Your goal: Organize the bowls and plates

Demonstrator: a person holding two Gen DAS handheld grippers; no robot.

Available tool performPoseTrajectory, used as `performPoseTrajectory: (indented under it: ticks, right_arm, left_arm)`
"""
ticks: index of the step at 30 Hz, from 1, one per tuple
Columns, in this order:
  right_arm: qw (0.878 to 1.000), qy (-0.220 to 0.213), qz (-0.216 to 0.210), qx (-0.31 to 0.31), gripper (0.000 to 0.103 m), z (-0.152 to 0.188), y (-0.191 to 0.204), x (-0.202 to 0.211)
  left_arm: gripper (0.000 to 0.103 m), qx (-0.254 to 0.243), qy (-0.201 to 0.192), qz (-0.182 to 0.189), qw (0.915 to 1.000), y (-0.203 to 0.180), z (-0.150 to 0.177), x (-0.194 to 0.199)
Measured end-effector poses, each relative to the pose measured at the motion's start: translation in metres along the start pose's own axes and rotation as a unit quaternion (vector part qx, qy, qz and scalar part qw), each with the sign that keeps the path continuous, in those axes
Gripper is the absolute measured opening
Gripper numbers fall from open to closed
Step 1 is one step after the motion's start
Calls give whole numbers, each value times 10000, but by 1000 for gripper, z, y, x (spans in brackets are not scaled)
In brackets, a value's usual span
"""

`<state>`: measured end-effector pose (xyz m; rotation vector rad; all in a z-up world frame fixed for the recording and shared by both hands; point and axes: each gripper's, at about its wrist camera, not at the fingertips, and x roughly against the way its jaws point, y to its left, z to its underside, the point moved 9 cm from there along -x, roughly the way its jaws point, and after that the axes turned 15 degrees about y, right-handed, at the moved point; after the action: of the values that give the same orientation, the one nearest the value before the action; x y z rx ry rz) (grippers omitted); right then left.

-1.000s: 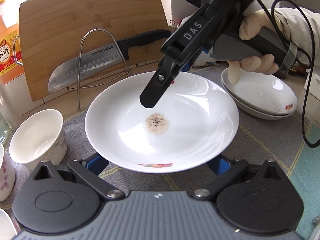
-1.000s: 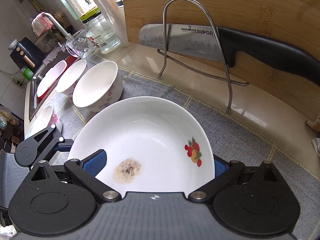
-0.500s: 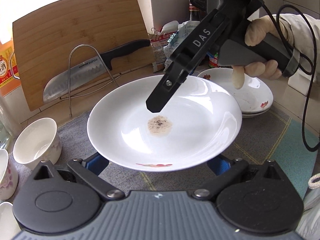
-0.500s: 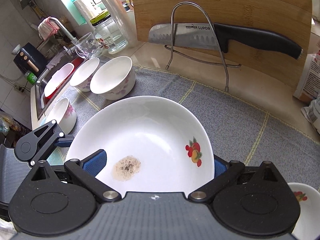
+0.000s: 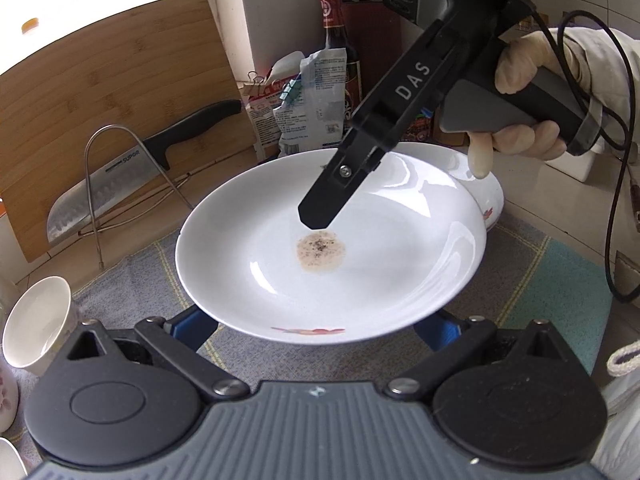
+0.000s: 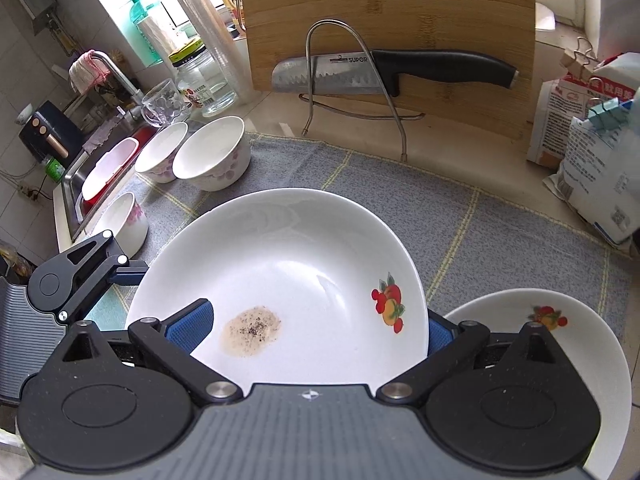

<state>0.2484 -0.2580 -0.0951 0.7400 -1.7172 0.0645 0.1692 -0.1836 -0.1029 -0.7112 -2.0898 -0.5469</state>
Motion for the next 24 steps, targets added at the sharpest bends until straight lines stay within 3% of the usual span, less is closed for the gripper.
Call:
performPoseTrajectory:
  ticks: [24]
  right_arm:
    - [9960, -241, 331, -799, 103, 68, -80, 44]
  left_arm:
    - [102, -624, -58, 506, 9968, -62, -49, -37]
